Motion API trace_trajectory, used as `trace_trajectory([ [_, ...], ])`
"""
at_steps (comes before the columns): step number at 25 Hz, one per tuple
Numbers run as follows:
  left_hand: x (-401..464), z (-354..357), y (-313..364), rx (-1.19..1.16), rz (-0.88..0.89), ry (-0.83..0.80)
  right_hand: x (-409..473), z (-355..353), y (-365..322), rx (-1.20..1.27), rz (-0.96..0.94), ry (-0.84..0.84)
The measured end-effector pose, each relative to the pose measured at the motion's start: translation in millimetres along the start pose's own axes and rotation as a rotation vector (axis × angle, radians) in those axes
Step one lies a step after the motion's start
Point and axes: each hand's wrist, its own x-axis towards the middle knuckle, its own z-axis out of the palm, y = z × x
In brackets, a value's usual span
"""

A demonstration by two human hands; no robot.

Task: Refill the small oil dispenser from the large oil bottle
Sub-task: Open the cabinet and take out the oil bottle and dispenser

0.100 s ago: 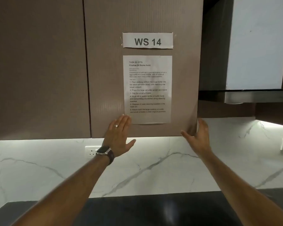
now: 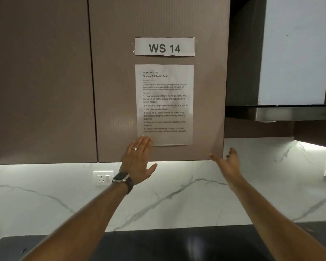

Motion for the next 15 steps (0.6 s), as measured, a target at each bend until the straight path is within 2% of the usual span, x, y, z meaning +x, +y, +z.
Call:
trace_trajectory([
  [2, 4.4, 19.4, 18.8, 0.025, -0.044, 0.022, 23.2, -4.2, 18.3, 0.256, 0.190, -0.094],
  [5, 6.5, 38.6, 28.5, 0.108, -0.091, 0.077, 39.5, -5.4, 26.4, 0.515, 0.269, -0.208],
  [7, 8.7, 44.4, 29.6, 0.168, -0.096, 0.120, 39.0, -6.0, 24.1, 0.632, 0.288, -0.197],
  [11, 7.4, 44.3, 35.4, 0.159, -0.112, 0.215, 19.8, -9.0, 25.7, 0.712, 0.240, -0.196],
  [15, -11.3, 24.7, 44.6, 0.011, -0.134, 0.271, -35.5, -33.3, 32.4, 0.667, 0.109, -0.153],
])
